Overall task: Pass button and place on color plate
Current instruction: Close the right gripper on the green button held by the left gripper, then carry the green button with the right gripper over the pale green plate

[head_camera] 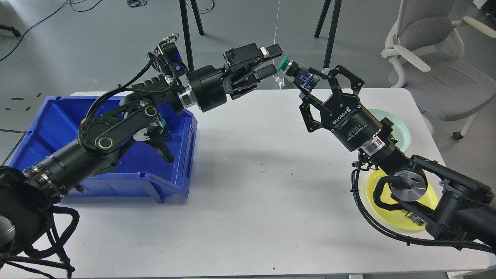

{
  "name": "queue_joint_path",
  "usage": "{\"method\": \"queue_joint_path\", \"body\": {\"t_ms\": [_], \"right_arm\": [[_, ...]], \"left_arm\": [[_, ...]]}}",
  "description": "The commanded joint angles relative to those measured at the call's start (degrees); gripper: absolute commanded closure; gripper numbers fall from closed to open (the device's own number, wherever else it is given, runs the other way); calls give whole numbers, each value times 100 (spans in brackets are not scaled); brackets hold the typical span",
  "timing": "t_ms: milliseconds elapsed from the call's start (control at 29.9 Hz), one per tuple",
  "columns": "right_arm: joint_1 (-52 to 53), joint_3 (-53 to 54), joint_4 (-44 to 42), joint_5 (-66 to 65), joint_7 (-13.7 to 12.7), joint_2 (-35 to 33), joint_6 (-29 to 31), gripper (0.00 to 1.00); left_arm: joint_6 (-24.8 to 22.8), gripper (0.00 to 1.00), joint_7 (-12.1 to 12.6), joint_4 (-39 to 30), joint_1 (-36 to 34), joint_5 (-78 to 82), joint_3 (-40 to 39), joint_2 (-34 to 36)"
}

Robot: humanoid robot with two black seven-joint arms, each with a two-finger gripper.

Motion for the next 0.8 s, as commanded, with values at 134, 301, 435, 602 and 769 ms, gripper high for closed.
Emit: {"method": "queue_joint_path", "body": {"t_ms": [134,301,435,602,769], "right_arm": [[-214,420,-13,10,0,-505,0,83],[-495,851,-425,2,0,-804,0,83],[-557,1018,-1031,2,0,-962,0,84],[-592,1028,-1989,2,0,-963,0,85],[-627,975,-2780,-25,0,-910,0,84]], "left_arm": [[-1,29,0,1,0,-3,9,-2],[-1,29,0,1,0,-3,9,-2],[-1,29,0,1,0,-3,9,-2],[-1,29,0,1,9,-3,9,-2],[-1,29,0,1,9,6,18,-2]]}}
